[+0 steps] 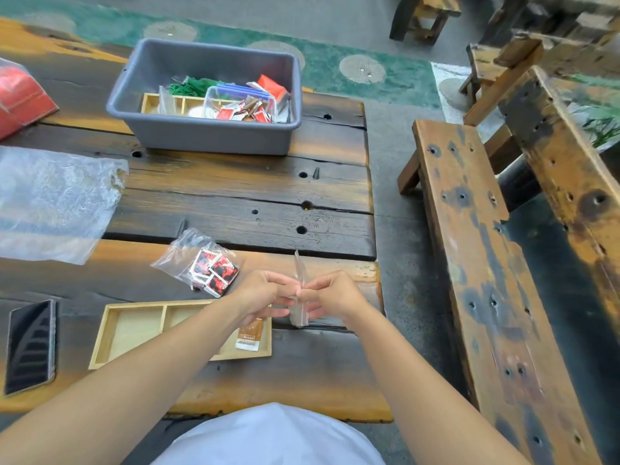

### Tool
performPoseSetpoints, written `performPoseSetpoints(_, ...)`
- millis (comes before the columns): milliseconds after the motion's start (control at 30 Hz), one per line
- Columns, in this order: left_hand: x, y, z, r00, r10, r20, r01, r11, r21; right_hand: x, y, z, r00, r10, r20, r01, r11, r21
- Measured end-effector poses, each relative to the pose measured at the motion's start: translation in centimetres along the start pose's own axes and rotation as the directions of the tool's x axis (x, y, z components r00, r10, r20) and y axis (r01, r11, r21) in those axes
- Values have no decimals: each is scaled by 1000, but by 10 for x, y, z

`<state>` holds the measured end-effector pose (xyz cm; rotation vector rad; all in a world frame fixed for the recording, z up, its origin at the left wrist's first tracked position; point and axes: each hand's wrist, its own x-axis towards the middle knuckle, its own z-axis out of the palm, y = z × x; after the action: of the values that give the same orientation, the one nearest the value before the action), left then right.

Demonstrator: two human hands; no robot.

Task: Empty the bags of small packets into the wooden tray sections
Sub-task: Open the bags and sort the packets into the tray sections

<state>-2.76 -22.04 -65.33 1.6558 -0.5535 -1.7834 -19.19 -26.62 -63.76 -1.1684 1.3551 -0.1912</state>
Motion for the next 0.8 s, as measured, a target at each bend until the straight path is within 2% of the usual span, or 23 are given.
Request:
performPoseSetpoints(167,0,-1,0,1000,8,26,-8,1000,-13,4,3,-1,997,-33,68,33,999,5)
performPoseSetpoints(333,-4,-2,-4,1000,3,-16,-4,997,-76,1,4,2,987,-36,156,13,990,143)
performPoseSetpoints(433,-6,-2,-7,1000,5,-24,-6,997,-71,-1,4,5,987,-19,159,-11,983,185)
performPoseSetpoints(567,-7,-3,0,998,42,-47,-41,999,17,-2,3,8,992,-22,123,13,997,72)
performPoseSetpoints(800,-3,-2,15,966,186,-178,-137,956,260,4,3,15,997,-58,-47,48,979,-198)
